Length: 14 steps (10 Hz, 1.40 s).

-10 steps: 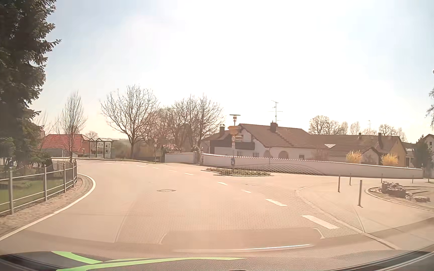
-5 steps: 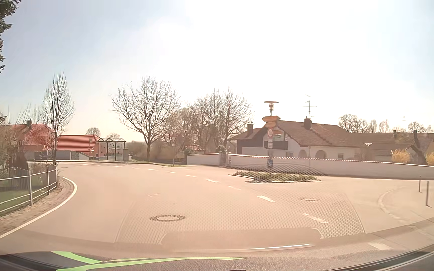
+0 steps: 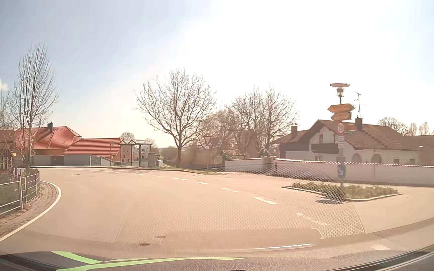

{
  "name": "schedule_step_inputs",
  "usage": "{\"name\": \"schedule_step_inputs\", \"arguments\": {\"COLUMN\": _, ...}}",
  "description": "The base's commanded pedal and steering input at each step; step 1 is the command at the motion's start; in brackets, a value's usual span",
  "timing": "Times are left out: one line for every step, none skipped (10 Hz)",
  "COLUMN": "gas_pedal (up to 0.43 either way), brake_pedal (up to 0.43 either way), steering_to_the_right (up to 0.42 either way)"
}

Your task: Follow the waypoints while adhering to traffic rules and regulations

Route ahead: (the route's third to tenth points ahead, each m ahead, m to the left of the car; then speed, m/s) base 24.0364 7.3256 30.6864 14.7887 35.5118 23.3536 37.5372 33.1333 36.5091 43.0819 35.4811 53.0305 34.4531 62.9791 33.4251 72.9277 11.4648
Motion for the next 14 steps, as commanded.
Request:
{"name": "schedule_step_inputs", "arguments": {"gas_pedal": 0.0, "brake_pedal": 0.018, "steering_to_the_right": -0.124}}
{"name": "schedule_step_inputs", "arguments": {"gas_pedal": 0.0, "brake_pedal": 0.0, "steering_to_the_right": -0.127}}
{"name": "schedule_step_inputs", "arguments": {"gas_pedal": 0.0, "brake_pedal": 0.0, "steering_to_the_right": -0.131}}
{"name": "schedule_step_inputs", "arguments": {"gas_pedal": 0.0, "brake_pedal": 0.0, "steering_to_the_right": -0.137}}
{"name": "schedule_step_inputs", "arguments": {"gas_pedal": 0.0, "brake_pedal": 0.0, "steering_to_the_right": -0.147}}
{"name": "schedule_step_inputs", "arguments": {"gas_pedal": 0.0, "brake_pedal": 0.0, "steering_to_the_right": -0.153}}
{"name": "schedule_step_inputs", "arguments": {"gas_pedal": 0.0, "brake_pedal": 0.0, "steering_to_the_right": -0.156}}
{"name": "schedule_step_inputs", "arguments": {"gas_pedal": 0.0, "brake_pedal": 0.0, "steering_to_the_right": -0.159}}
{"name": "schedule_step_inputs", "arguments": {"gas_pedal": 0.0, "brake_pedal": 0.0, "steering_to_the_right": -0.16}}
{"name": "schedule_step_inputs", "arguments": {"gas_pedal": 0.0, "brake_pedal": 0.0, "steering_to_the_right": -0.161}}
{"name": "schedule_step_inputs", "arguments": {"gas_pedal": 0.0, "brake_pedal": 0.0, "steering_to_the_right": -0.162}}
{"name": "schedule_step_inputs", "arguments": {"gas_pedal": 0.0, "brake_pedal": 0.0, "steering_to_the_right": -0.163}}
{"name": "schedule_step_inputs", "arguments": {"gas_pedal": 0.0, "brake_pedal": 0.0, "steering_to_the_right": -0.164}}
{"name": "schedule_step_inputs", "arguments": {"gas_pedal": 0.0, "brake_pedal": 0.0, "steering_to_the_right": -0.164}}
